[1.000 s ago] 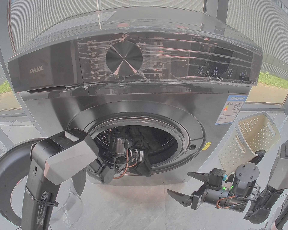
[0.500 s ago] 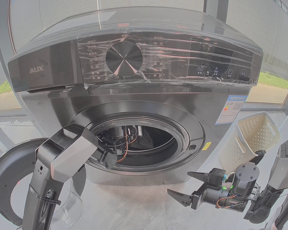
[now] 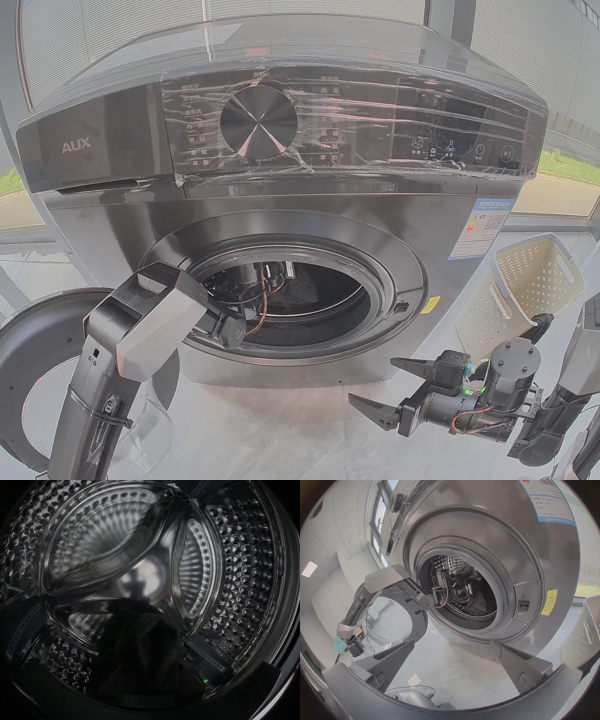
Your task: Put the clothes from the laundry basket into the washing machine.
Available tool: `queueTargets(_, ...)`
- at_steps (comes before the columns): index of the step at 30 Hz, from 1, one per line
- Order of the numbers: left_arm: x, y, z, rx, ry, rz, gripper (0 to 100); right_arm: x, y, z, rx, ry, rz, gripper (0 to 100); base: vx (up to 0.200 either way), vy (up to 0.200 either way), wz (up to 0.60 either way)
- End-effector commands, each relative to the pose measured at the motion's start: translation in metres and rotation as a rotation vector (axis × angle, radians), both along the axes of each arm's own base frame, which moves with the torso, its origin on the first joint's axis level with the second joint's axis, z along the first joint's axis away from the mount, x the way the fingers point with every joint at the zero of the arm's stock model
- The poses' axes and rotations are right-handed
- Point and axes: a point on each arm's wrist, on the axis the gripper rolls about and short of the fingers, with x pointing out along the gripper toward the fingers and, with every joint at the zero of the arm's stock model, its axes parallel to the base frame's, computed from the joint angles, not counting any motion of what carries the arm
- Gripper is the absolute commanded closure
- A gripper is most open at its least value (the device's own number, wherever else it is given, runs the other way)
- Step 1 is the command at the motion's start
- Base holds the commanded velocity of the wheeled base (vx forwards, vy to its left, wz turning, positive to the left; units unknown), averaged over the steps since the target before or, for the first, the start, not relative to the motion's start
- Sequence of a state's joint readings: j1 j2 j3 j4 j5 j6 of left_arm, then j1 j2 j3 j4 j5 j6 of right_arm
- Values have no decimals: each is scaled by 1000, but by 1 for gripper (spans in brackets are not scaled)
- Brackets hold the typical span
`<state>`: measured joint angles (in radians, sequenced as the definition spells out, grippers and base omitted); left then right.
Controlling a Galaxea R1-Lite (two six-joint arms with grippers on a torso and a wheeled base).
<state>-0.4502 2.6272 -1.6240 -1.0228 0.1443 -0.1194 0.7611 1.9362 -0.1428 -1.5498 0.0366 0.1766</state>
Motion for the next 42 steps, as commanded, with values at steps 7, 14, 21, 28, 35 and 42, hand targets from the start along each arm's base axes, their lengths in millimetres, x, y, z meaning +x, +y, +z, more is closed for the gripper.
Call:
queueTargets(7, -10, -8, -5, -10, 32, -24, 0, 0, 0, 0, -1, 1, 0, 0, 0, 0, 0)
queueTargets(14, -36, -14, -8, 25, 92, -69, 0, -1, 0, 0, -1, 1, 2, 0, 0, 0, 0)
queueTargets(21, -96, -14, -10, 109, 225, -208, 0, -1, -1, 0, -3, 3, 2, 0, 0, 0, 0)
queueTargets(28, -146, -9, -8, 144, 266, -296, 0, -2, -2, -1, -7, 8, 2, 0, 0, 0, 0)
queueTargets(35, -163, -1, -13, 174, 258, -298, 0, -2, -1, -3, -11, 11, 3, 0, 0, 0, 0)
queueTargets(42, -115, 3, -31, 186, 221, -223, 0, -1, -1, -3, -11, 11, 0, 0, 0, 0, 0)
